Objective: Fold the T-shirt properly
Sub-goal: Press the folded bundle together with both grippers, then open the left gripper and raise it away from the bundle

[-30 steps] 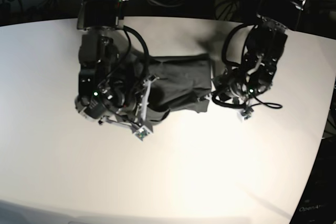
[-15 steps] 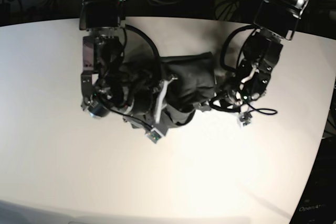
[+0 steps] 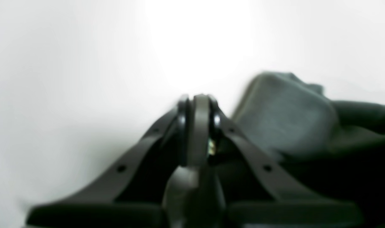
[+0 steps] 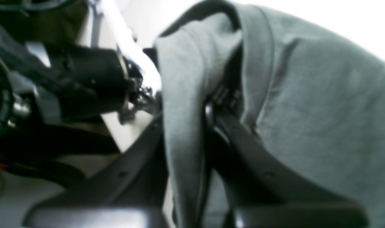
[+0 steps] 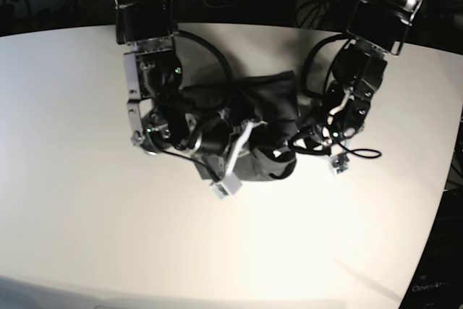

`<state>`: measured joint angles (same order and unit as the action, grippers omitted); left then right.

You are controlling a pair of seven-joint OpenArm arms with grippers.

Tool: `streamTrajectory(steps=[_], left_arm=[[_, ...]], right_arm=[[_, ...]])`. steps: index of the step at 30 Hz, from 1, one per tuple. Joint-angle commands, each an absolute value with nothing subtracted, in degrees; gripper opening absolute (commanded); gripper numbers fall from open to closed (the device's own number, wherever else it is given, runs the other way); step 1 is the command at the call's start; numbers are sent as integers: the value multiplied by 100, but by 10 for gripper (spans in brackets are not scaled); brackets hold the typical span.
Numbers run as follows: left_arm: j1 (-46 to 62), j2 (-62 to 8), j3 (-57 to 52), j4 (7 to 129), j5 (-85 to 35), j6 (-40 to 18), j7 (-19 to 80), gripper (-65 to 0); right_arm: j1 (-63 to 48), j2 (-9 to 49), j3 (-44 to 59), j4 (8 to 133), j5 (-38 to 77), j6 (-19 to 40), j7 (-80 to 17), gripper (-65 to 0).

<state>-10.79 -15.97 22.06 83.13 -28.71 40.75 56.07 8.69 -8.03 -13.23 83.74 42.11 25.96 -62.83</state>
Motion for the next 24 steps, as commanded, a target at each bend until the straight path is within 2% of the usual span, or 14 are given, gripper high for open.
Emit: streamTrajectory(steps=[1,8,17,24], left_arm=[[-1156,-1543,2229,8462,-3046,4000,5701,-619],[-1033,-1622,2185,8963,-3081,4000,5763,-619],[-778,-1877,2158,9947,-3090,4000,6510,-619],[-444,-1903,1437,10510,-3046,4000,6932,-619]], right_arm=[[963,-900,-1385,8321,4558,2659,-6202,-644],[971,-900,-1402,7996,4646,2703,-6079,-644],[989,-900,-1807,8004,4620,2659,-5895,-644],[1024,-875,-1824,7776,4620,2677,-5780,-644]])
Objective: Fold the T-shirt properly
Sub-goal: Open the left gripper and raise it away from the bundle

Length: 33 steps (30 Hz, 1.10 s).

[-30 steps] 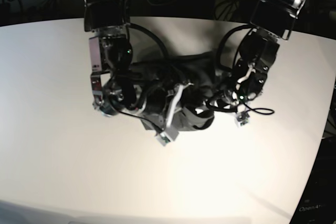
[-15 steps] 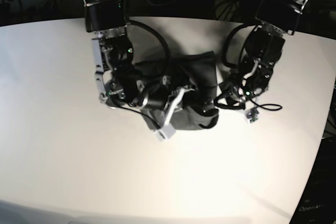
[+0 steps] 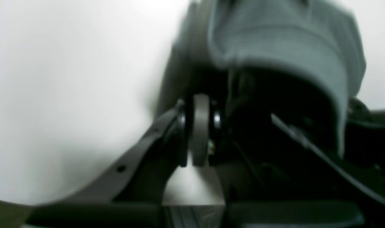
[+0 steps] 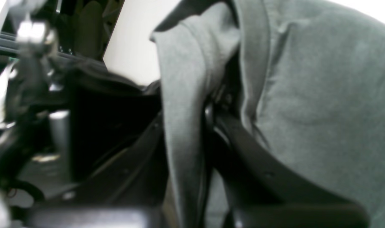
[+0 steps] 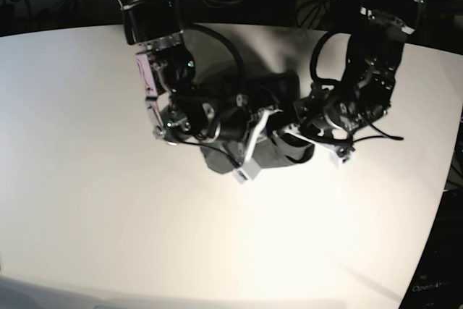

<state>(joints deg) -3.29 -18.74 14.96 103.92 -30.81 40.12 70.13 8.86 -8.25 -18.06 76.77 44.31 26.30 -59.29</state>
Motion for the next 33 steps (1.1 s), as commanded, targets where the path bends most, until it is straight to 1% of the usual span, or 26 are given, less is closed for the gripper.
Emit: streamTrajectory(steps=[1,8,14,19,21,23,24,27,30,32,33], left_arm=[[-409,-1947,1376,10536,-3046,4000,6932,-619],[-207,-2202,1288,10580,-3046,4000,6923,-619],[57,-2440,813,10589,-3046,4000,6923,-619],[207,-2651,760,10589,-3046,4000,6879,-619],[233,-2651,760,10589,-3046,4000,6870,-619],[259,-2651,760,10589,-3046,4000,6870,-619],[259,-2651,760,10598,-3055,4000,6870,-619],[259,-2651,760,10607,-3064,4000,6888,-619],[259,-2651,760,10870,-3055,4000,6923,-619],[259,-2651,760,11046,-3073,4000,6932,-619],[259,-2659,760,11081,-3081,4000,6941,-619]], right_arm=[[1024,-866,-1824,7776,4620,2677,-5763,-644],[1024,-857,-1824,7767,4620,2686,-5745,-644],[1033,-857,-1824,7758,4611,2677,-5745,-643],[1033,-857,-1824,7758,4611,2668,-5745,-641],[1033,-857,-1824,7758,4611,2668,-5745,-624],[1033,-857,-1824,7758,4611,2668,-5745,-560],[1033,-857,-1824,7758,4611,2668,-5754,-512],[1015,-848,-1824,7758,4611,2686,-5789,-341],[1024,-848,-1833,7749,4611,2695,-5815,-170],[1024,-840,-1833,7749,4611,2695,-5815,-89],[1024,-840,-1833,7749,4611,2695,-5815,-64]])
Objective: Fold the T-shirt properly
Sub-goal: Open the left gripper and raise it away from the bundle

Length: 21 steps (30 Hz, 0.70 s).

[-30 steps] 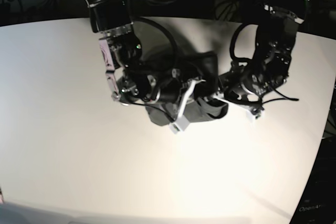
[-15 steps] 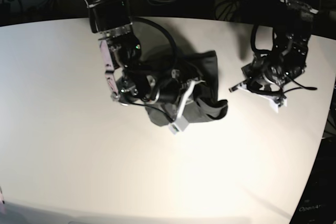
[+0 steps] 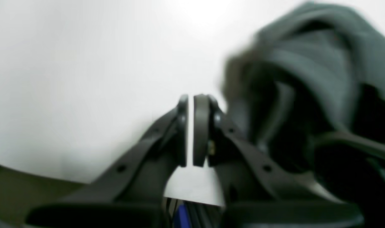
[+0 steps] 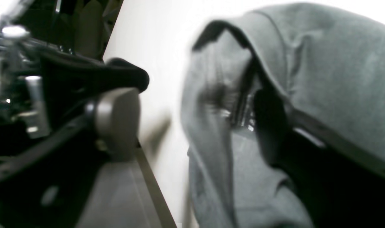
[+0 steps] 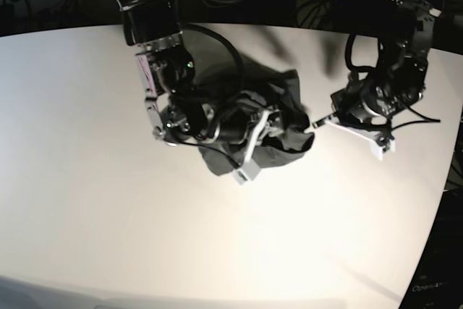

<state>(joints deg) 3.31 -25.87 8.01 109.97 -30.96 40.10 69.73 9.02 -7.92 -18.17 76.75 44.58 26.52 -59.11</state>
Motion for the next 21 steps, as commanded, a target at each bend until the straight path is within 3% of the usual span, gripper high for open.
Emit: streamTrajectory(steps=[1,4,7,10,15,21], left_arm=[[259,-2659,760,11090,-3081,4000,6958,-619],[251,-2651,752,11099,-3055,4000,7204,-619],[251,-2651,752,11125,-3055,4000,7240,-619],[251,-2651,743,11125,-3055,4000,7240,-619],[259,-2651,549,11125,-3090,4000,7284,-619],[356,-2905,479,11116,-3090,4000,7284,-619]], right_arm=[[1033,-840,-1833,7749,4611,2695,-5815,-44],[1033,-840,-1903,7749,4611,2721,-5921,-3],[1165,-840,-2158,7749,4611,2932,-6097,0],[1305,-840,-2492,7749,4611,2712,-6290,0],[1270,-857,-2501,7749,4620,1648,-6273,0],[1200,-875,-2510,7749,4620,-330,-6079,0]])
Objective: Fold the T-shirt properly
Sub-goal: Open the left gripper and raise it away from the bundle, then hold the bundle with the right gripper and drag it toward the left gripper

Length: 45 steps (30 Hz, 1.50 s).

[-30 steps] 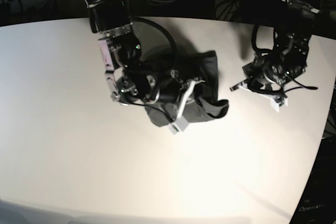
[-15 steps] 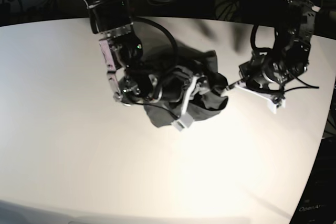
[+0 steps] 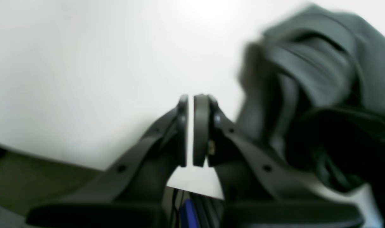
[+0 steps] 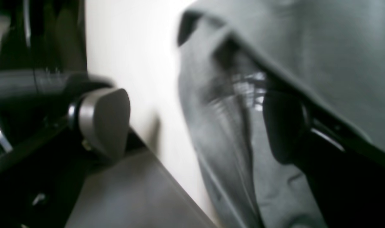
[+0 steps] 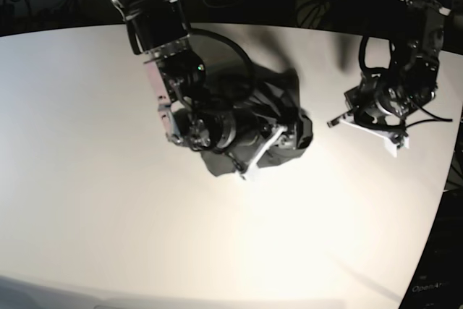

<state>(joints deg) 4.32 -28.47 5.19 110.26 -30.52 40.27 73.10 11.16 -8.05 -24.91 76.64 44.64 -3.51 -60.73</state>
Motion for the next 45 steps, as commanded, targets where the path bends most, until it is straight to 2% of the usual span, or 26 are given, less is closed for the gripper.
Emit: streamTrajectory(steps=[1,4,10,19,26,32,40,45], left_arm=[[356,-2941,479,11116,-3090,4000,7284,-619],[374,-2985,479,11108,-3090,4000,7284,-619],[435,-3099,470,11099,-3090,4000,7284,-619],[444,-3090,470,11108,-3090,4000,7266,-619],[444,-3081,470,11090,-3064,4000,7248,-619],[444,-3090,470,11081,-3055,4000,7240,-619],[444,-3108,470,11055,-3055,4000,7231,-619],[444,-3081,470,11055,-3055,4000,7231,-619]], right_arm=[[1095,-884,-2501,7749,4620,-629,-5947,0],[1033,-884,-2492,7749,4637,-1077,-5780,0],[1130,-900,-2580,7749,4655,-1051,-6044,0],[1191,-725,-3776,8365,4620,-1051,-6044,0],[1376,-681,-3829,8444,4268,-1095,-6070,0],[1481,-681,-3829,7934,3873,-2105,-5930,0],[1552,-655,-3943,7846,3864,-2598,-5824,0],[1710,-655,-4215,7881,3864,-2624,-5859,0]])
